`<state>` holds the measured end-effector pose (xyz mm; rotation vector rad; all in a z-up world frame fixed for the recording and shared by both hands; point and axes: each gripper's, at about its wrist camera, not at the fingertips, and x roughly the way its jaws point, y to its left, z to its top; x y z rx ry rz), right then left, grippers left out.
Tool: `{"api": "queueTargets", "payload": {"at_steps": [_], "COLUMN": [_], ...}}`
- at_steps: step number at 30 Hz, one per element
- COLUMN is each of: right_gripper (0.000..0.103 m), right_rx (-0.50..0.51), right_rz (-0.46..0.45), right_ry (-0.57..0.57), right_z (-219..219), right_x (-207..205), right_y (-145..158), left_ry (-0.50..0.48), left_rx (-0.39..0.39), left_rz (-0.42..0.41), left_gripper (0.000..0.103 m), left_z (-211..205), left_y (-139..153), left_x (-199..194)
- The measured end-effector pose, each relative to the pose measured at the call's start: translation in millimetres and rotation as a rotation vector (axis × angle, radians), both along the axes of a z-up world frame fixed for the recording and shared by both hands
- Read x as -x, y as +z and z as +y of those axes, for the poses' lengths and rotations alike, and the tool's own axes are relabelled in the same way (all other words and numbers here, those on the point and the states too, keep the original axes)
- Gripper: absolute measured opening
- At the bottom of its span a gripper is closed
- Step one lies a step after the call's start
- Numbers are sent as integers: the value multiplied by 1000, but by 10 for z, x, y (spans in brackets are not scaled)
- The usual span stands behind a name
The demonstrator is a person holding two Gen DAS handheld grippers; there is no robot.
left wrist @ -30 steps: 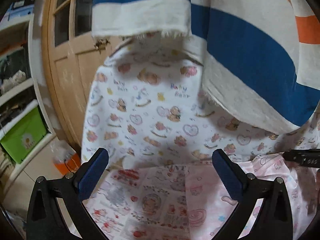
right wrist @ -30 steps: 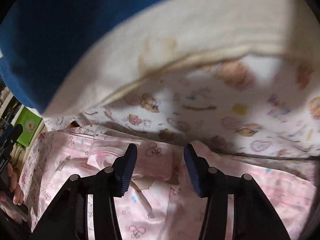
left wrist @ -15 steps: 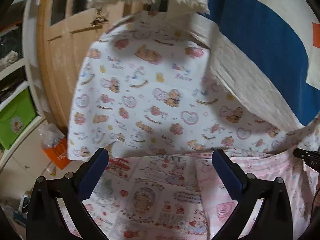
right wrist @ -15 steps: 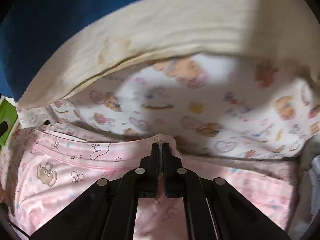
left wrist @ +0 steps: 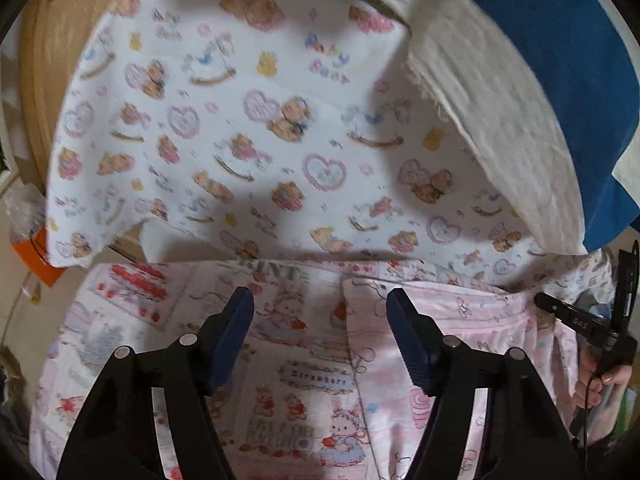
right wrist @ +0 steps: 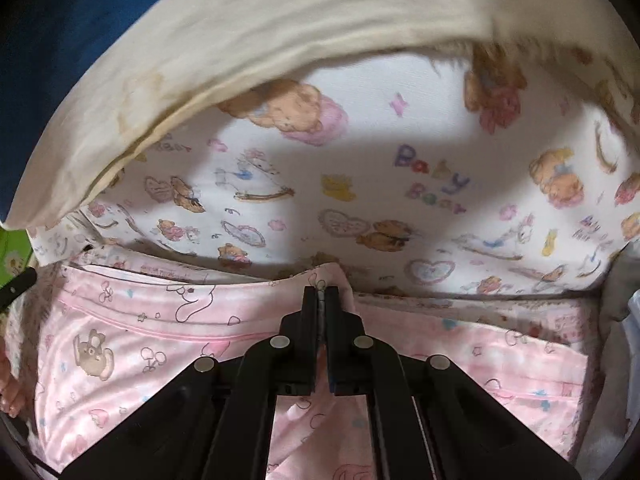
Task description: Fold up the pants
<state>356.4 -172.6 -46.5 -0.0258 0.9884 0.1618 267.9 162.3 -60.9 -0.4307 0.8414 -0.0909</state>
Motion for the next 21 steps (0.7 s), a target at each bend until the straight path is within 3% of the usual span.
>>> {"api": "queueTargets", "payload": {"at_steps": [4, 9, 12, 14, 15, 17, 21], "right_gripper": [3, 3, 3, 3, 3, 3, 3], "right_rx": [27, 27, 27, 31, 26, 16, -35], "right_rz": [-7, -10, -15, -17, -19, -26, -103], "right_ry": [19, 21, 25, 24, 24, 24, 51], "right_z": [56, 82, 143, 154, 172, 168, 187], "right_x": [8, 13, 2, 2, -2, -6, 51], "right_y": [-16, -17, -89, -118, -129, -127, -69], "left_ry": [-61, -99, -111, -127, -140, -144, -109], "left_rx": [52, -97, -149, -148, -114, -102, -187], "left_rz": [25, 112, 126, 102, 85, 23, -43], "left_gripper": [67, 64, 41, 10, 4, 3, 3], "left_z": [-33, -284, -373, -391, -380, -362, -342], "left_y": [28, -89, -166, -161, -149, -88, 57], "left_x": [-29, -222, -321, -321, -306, -226, -84]}}
